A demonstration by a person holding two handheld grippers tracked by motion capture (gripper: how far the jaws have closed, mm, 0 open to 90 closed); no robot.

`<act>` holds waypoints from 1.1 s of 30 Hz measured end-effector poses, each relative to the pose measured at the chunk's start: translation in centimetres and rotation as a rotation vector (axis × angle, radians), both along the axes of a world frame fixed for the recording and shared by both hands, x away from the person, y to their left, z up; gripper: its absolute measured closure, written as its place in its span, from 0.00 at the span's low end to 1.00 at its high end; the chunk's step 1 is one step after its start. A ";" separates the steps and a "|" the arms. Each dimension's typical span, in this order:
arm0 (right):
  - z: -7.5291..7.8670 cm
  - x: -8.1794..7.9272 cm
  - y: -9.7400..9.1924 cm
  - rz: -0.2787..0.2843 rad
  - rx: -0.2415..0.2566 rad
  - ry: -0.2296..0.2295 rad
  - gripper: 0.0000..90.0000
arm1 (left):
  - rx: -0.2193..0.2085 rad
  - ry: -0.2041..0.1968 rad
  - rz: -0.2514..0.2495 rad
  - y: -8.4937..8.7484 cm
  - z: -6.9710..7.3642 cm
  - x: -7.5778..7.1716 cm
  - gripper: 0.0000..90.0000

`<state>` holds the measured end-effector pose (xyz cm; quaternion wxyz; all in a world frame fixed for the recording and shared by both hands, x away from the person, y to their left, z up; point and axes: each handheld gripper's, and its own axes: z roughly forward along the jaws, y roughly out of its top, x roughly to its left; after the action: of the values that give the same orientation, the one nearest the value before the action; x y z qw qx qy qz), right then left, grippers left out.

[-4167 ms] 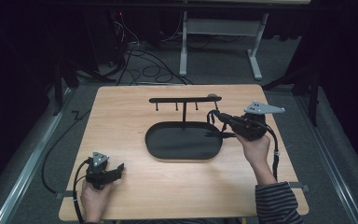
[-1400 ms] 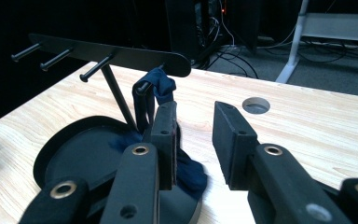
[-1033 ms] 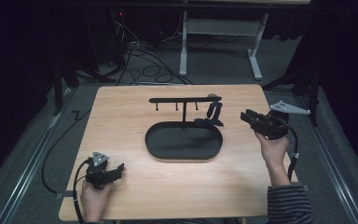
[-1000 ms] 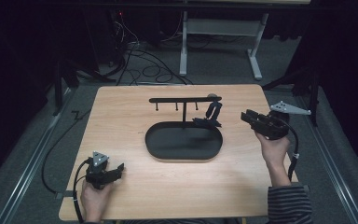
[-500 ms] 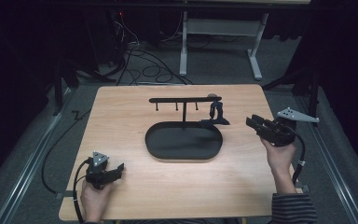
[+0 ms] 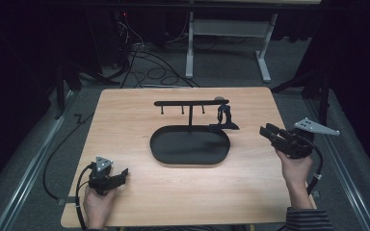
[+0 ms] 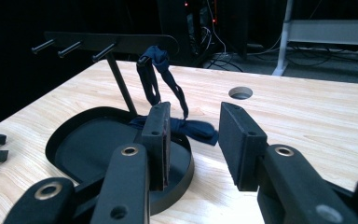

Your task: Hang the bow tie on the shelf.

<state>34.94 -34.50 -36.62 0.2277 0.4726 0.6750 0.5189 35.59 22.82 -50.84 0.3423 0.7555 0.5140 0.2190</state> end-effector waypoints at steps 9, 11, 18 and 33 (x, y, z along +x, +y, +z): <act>-0.3 -1.0 -0.5 -0.021 0.010 -0.020 0.74 | 0.000 0.000 0.000 0.0 0.0 0.0 0.31; -0.5 -1.2 -0.6 -0.025 0.013 -0.022 0.74 | 0.000 0.000 0.000 0.0 0.0 0.0 0.31; -0.8 -1.7 -0.9 -0.029 0.021 -0.020 0.74 | 0.000 0.000 0.000 0.0 0.0 0.0 0.31; -2.2 -2.9 -1.0 -0.028 0.037 -0.001 0.73 | 0.001 0.000 0.000 0.0 0.0 0.0 0.31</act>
<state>32.01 -35.48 -38.84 0.2263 0.4857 0.6587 0.5282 35.59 22.82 -50.84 0.3422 0.7556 0.5138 0.2191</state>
